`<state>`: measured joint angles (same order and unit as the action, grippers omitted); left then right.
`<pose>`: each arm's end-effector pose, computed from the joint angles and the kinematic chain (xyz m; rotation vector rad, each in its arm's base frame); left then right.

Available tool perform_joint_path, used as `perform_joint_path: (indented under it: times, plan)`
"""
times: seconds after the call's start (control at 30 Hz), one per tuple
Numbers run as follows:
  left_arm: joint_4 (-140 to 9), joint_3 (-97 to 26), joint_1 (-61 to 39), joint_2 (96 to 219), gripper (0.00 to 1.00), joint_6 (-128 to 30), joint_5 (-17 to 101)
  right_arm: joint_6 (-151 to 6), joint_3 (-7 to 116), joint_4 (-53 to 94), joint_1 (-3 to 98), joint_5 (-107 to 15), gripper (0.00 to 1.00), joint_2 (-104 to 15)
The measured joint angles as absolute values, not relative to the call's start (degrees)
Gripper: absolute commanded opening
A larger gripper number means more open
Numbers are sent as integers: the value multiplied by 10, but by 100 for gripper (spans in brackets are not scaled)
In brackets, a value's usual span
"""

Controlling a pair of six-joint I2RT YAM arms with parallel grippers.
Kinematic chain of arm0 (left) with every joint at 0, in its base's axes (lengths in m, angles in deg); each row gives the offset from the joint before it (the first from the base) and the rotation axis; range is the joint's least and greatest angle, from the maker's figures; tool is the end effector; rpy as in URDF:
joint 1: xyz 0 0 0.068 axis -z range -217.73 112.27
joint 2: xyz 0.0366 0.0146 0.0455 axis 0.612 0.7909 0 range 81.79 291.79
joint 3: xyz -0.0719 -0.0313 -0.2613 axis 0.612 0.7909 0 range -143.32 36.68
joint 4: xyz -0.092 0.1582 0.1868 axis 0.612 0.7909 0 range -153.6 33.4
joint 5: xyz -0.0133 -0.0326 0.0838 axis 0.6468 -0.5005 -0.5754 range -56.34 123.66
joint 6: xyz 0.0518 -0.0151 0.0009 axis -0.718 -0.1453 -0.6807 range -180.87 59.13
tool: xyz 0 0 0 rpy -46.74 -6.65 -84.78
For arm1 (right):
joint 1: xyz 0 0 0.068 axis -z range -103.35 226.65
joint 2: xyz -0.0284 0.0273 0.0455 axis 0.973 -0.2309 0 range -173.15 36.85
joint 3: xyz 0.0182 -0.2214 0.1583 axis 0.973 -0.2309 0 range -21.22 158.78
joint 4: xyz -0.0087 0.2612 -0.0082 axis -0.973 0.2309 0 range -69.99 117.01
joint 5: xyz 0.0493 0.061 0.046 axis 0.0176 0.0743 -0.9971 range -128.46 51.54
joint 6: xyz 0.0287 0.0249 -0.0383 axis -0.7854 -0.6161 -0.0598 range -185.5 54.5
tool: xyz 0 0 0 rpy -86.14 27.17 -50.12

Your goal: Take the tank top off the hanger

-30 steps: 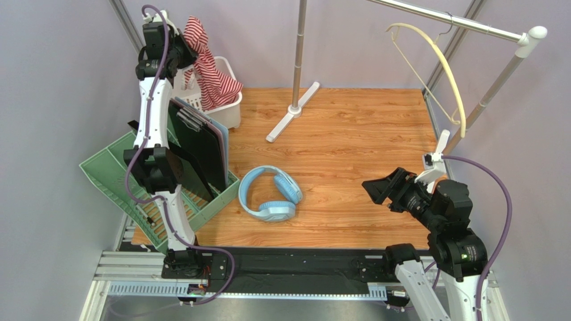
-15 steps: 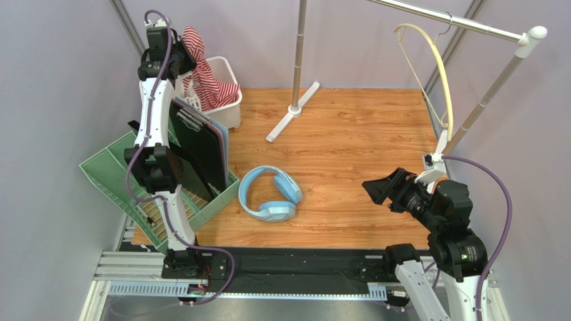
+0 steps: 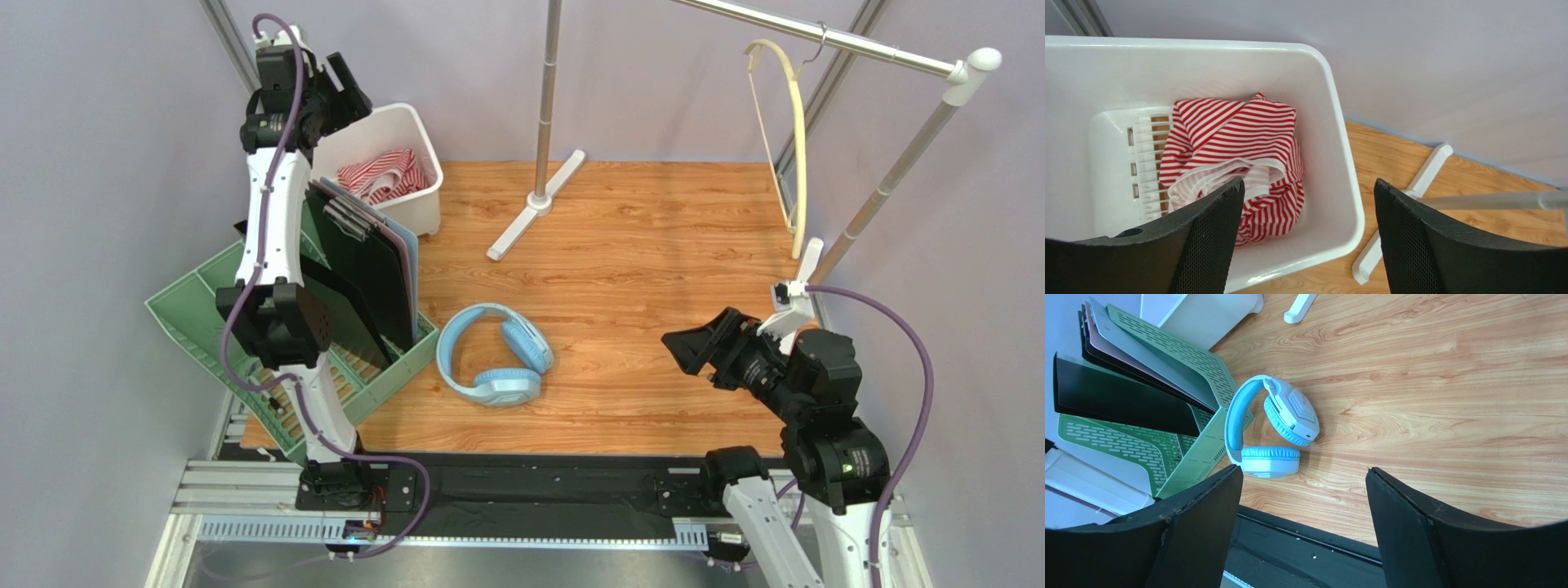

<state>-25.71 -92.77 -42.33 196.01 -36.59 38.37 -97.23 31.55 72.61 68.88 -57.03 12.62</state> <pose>0.4488 0.0333 0.4343 -0.4404 1.9278 -0.3050 0.0622 0.0199 0.3476 0.2116 2.0387 0.7604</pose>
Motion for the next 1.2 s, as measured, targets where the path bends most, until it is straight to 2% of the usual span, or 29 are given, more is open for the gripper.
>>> perform_joint_path:
  times: [0.27,0.37,0.53,0.7,0.9,1.03,1.2]
  plan:
    - [-257,-868,-384,1853,84,-354,410,-974,301,728,689,-570,79,124]
    - [-259,-843,-324,1799,85,-363,417,-974,301,728,689,-570,79,120]
    - [-278,-739,-166,1671,86,-387,445,-974,289,726,688,-568,79,114]
    - [-331,-558,-6,1526,87,-402,460,-976,274,723,688,-565,80,107]
    - [-372,-340,155,1432,87,-408,474,-981,256,698,688,-580,81,89]
    - [-408,-172,188,1358,87,-392,480,-987,232,656,688,-614,85,73]
    - [-459,0,191,1173,88,-349,473,-1018,149,563,688,-680,88,66]
